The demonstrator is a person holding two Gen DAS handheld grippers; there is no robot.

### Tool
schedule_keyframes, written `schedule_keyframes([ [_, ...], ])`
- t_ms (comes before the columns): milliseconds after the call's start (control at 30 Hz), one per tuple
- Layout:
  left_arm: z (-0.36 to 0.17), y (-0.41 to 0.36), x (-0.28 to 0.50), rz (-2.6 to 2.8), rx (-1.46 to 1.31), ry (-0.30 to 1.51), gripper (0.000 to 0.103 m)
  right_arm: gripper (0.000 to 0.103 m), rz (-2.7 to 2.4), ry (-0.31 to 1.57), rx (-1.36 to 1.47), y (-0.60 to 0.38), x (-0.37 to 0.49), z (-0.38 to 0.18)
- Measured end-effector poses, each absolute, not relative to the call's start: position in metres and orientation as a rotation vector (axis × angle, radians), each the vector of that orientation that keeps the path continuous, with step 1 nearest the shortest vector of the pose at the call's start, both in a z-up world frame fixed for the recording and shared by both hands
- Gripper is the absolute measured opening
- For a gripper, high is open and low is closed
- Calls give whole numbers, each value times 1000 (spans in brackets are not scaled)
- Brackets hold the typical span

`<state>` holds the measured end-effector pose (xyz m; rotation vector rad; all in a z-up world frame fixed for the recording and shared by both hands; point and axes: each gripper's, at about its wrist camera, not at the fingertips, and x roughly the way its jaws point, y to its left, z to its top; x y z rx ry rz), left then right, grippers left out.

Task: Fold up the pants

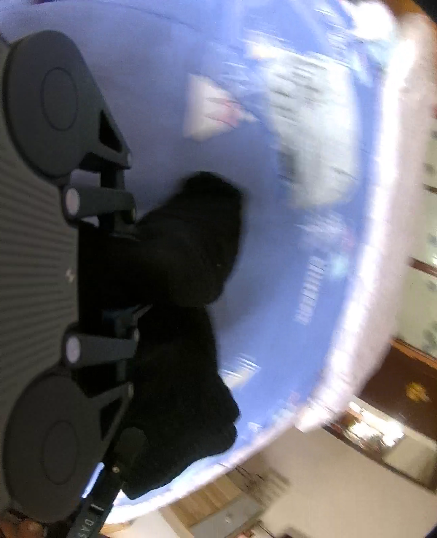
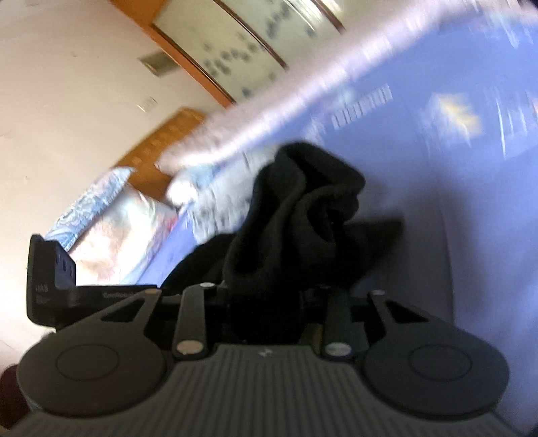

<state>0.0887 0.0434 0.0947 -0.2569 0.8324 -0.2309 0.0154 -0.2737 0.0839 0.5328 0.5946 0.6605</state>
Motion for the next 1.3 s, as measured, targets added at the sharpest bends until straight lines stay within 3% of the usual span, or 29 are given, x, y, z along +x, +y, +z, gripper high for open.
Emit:
schedule_keyframes([
  [267, 124, -11, 234, -247, -74, 543, 31, 35, 592, 332, 425, -283, 153, 126],
  [400, 81, -26, 335, -164, -48, 547, 31, 35, 487, 355, 430, -275, 260, 87],
  [500, 27, -26, 397, -60, -70, 658, 33, 36, 415, 451, 448, -264, 321, 37],
  [567, -2, -20, 406, 28, -83, 647, 59, 43, 377, 509, 481, -259, 341, 4],
  [600, -9, -21, 404, 37, -72, 624, 68, 49, 356, 514, 496, -258, 344, -9],
  [633, -15, -24, 400, 65, -33, 607, 86, 68, 328, 537, 516, -259, 345, -21],
  [733, -14, -27, 389, 106, 2, 616, 98, 84, 338, 545, 591, -271, 341, -22],
  [900, 26, -12, 321, 238, -95, 655, 94, 89, 237, 586, 628, -281, 283, -9],
  [1100, 26, -42, 172, 134, 89, 680, 94, 90, 212, 635, 527, -276, 136, -5],
  [1300, 40, -46, 66, 54, 135, 703, 101, 90, 250, 664, 402, -268, 17, 13],
])
